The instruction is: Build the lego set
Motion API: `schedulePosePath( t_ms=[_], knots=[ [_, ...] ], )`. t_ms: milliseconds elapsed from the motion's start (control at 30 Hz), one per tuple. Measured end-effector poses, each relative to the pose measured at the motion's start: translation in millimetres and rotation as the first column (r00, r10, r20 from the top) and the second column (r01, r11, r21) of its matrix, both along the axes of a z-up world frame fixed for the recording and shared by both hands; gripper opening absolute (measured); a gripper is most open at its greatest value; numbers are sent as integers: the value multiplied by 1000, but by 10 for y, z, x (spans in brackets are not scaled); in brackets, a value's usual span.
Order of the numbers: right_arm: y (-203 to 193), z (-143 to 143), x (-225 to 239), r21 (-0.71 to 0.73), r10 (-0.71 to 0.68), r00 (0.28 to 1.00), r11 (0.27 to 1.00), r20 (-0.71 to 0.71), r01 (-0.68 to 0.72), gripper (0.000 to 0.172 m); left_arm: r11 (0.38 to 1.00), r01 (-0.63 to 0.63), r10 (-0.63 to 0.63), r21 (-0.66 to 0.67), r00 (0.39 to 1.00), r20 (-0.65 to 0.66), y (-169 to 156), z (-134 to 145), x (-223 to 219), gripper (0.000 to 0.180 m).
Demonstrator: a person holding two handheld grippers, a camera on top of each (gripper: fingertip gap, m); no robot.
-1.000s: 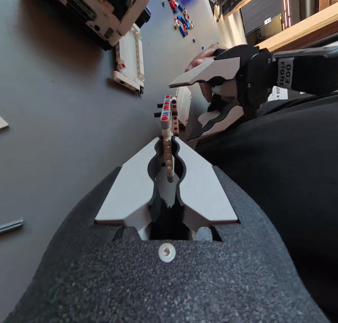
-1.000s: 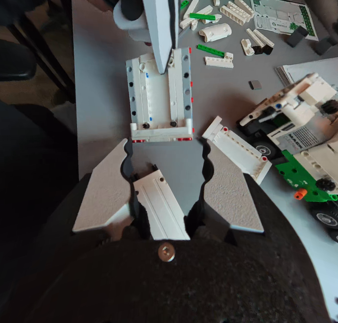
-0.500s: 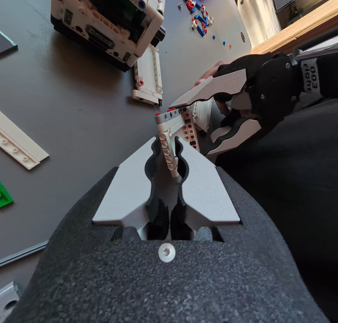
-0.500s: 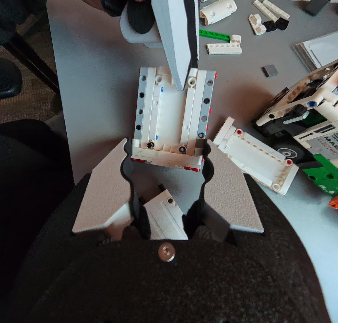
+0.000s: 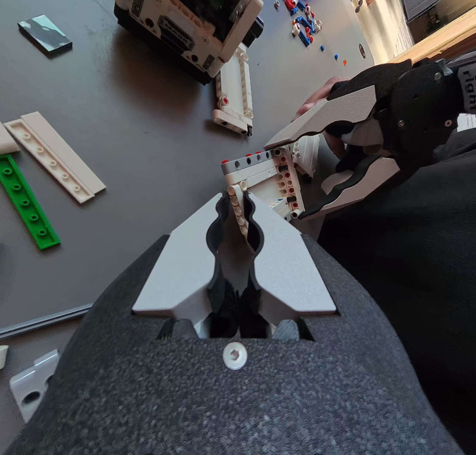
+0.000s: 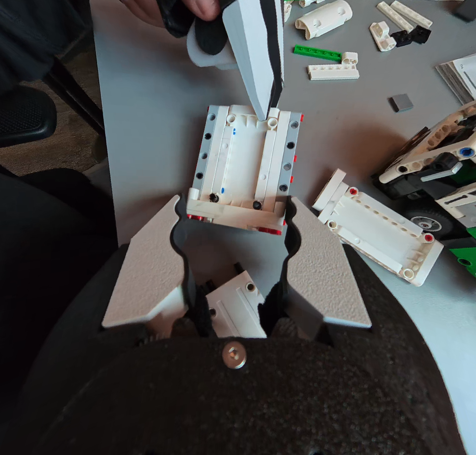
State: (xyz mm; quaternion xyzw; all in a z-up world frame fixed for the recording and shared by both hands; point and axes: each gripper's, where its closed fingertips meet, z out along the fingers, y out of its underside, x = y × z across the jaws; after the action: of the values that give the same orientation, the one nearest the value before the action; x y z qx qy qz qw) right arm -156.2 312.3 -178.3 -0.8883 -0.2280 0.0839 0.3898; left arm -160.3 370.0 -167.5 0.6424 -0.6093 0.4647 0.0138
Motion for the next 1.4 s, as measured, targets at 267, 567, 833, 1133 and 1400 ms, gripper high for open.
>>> schedulePosePath(
  t_ms=[267,567,833,1133,1400],
  knots=[
    [-26,22,21,18,-37,999,999,-17,38,72,1000,-8,8,21,1000,2,50,-7,25,9],
    [-33,10,13,18,-73,997,997,-39,74,72,999,2,-3,48,1000,3,40,-7,39,9],
    [-32,8,16,15,-79,996,997,-45,80,72,996,-11,10,84,1000,23,49,-5,34,10],
    [-4,33,69,36,-83,996,996,-23,84,71,995,-91,88,46,994,64,87,16,-70,10],
    [29,98,100,103,-86,996,991,25,83,65,973,-232,232,-8,969,87,176,46,-191,9]
  ],
)
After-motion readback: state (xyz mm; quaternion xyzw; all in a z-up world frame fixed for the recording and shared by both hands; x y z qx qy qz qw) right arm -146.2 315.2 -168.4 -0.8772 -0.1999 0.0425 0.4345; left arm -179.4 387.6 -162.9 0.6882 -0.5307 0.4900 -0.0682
